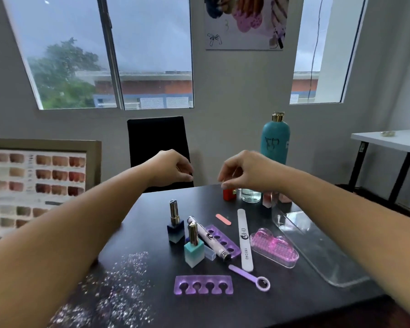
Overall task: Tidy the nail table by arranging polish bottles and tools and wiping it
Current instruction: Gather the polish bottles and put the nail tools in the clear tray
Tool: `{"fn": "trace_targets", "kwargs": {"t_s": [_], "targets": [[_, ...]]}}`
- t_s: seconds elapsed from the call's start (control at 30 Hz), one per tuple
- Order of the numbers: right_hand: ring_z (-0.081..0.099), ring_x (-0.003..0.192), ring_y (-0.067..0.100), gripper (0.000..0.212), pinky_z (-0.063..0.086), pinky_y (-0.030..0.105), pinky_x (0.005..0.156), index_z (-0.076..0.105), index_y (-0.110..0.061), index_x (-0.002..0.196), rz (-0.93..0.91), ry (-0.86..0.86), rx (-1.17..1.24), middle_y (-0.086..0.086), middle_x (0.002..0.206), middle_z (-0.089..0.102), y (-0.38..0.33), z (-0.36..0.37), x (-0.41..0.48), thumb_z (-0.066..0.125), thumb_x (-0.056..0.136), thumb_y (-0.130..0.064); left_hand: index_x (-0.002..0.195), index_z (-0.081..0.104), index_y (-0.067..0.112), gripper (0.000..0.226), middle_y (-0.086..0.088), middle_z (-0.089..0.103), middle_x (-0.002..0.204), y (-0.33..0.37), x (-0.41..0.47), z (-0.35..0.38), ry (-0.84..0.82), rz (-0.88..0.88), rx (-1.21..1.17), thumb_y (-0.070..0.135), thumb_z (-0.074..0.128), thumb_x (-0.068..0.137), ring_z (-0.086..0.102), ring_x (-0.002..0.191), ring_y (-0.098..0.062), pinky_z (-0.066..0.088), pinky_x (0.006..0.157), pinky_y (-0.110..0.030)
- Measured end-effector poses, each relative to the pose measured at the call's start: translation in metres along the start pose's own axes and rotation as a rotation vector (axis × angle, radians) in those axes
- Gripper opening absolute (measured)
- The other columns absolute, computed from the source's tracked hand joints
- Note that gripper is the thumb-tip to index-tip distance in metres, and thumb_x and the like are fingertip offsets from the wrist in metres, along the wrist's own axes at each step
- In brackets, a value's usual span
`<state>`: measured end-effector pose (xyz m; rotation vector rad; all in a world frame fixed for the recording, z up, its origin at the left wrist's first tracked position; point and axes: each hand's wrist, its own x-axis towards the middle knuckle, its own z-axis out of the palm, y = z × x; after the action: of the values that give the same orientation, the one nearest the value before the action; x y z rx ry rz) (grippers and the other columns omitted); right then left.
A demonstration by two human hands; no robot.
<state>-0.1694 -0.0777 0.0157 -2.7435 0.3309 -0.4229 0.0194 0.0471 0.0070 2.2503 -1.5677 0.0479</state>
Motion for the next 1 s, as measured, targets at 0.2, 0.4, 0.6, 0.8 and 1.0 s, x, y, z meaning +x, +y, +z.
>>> {"fn": "trace_targets", "kwargs": {"t_s": [0.2,0.4,0.6,0.8,1.0], "targets": [[0.064,0.075,-0.003,0.016,0.051,0.012,0.075,0.073,-0.021,0.095,-0.071,-0.174,0.103,-0.010,0.086,0.072,-0.040,0.028,-0.008,0.072,0.081,-0.029,0.104,0.070,0.022,0.023,0.009,0.067,0.093,-0.017,-0.050,0.001,-0.008,-0.060,-0.082,0.033,0.066,0.084,0.061,0.084,-0.004,0.042,0.072,-0.012],[0.064,0.074,-0.006,0.016,0.052,0.016,0.074,0.072,-0.025,0.093,-0.083,-0.242,0.071,-0.016,0.080,0.070,-0.055,0.055,-0.017,0.075,0.078,-0.028,0.100,0.071,0.023,0.019,0.006,0.069,0.095,-0.023,-0.072,0.018,0.022,-0.096,-0.175,0.032,0.064,0.085,0.063,0.088,-0.009,0.049,0.080,-0.023],[0.063,0.068,-0.002,0.013,0.054,0.016,0.073,0.074,-0.019,0.090,-0.090,-0.179,0.056,-0.010,0.080,0.071,-0.056,0.063,-0.022,0.076,0.077,-0.020,0.090,0.073,0.019,0.013,0.004,0.070,0.086,-0.021,-0.077,0.028,0.070,-0.070,-0.222,0.026,0.072,0.080,0.065,0.081,-0.012,0.053,0.076,-0.023],[0.063,0.068,-0.003,0.013,0.051,0.010,0.071,0.073,-0.014,0.092,-0.092,-0.106,0.032,-0.003,0.083,0.073,-0.048,0.047,-0.022,0.074,0.079,-0.018,0.088,0.072,0.014,0.012,0.001,0.070,0.083,-0.017,-0.064,0.024,0.084,-0.054,-0.197,0.022,0.071,0.080,0.065,0.079,-0.014,0.054,0.076,-0.025],[0.064,0.071,-0.003,0.006,0.049,0.010,0.069,0.072,-0.027,0.082,-0.025,0.053,-0.018,-0.014,0.075,0.069,-0.014,-0.005,-0.016,0.074,0.079,-0.022,0.091,0.073,0.013,0.012,0.003,0.071,0.084,-0.001,-0.019,0.008,0.167,0.005,-0.181,0.019,0.069,0.081,0.063,0.077,-0.009,0.046,0.073,-0.015]]}}
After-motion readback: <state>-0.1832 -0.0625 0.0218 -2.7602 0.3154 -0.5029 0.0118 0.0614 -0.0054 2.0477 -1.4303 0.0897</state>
